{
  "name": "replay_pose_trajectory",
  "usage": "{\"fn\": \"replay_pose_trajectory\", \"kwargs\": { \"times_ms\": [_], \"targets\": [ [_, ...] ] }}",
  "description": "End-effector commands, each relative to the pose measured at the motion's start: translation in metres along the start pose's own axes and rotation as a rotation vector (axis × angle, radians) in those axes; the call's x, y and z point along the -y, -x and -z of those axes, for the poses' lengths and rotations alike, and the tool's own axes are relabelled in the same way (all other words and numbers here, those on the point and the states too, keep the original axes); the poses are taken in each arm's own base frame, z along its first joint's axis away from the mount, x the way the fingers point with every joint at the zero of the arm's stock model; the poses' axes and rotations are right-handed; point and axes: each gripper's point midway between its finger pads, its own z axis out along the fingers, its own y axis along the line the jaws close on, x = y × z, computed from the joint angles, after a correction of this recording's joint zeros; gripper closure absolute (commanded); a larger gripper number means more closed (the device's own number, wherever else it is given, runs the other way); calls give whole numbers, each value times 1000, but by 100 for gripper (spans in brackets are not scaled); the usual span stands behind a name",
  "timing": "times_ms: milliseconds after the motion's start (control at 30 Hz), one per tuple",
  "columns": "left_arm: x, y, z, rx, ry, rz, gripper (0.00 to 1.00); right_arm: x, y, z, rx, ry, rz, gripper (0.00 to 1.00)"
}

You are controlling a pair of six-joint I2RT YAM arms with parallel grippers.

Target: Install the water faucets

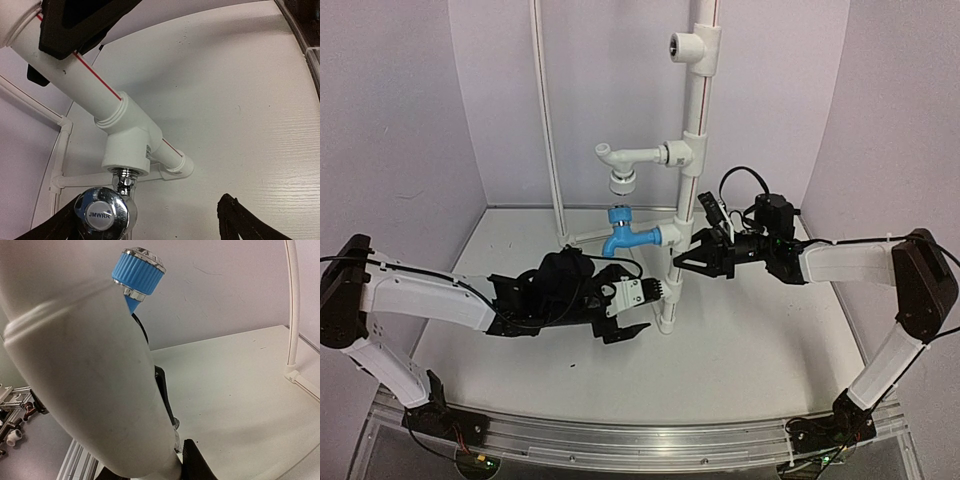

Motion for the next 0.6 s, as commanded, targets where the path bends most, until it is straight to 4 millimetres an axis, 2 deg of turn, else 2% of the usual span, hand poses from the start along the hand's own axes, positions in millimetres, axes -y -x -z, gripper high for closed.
{"fn": "replay_pose_trajectory", "kwargs": {
  "times_ms": [0, 433, 567],
  "targets": [
    [4, 32, 13, 84, -65, -20, 16, -3, 5, -2, -15, 43, -214, 100],
    [39, 10, 5, 6, -137, -79, 32, 1, 7, -4, -15, 43, -219, 100],
    [42, 7, 4, 1, -132, -75, 34, 2, 7, -4, -14, 41, -219, 100]
  ]
}}
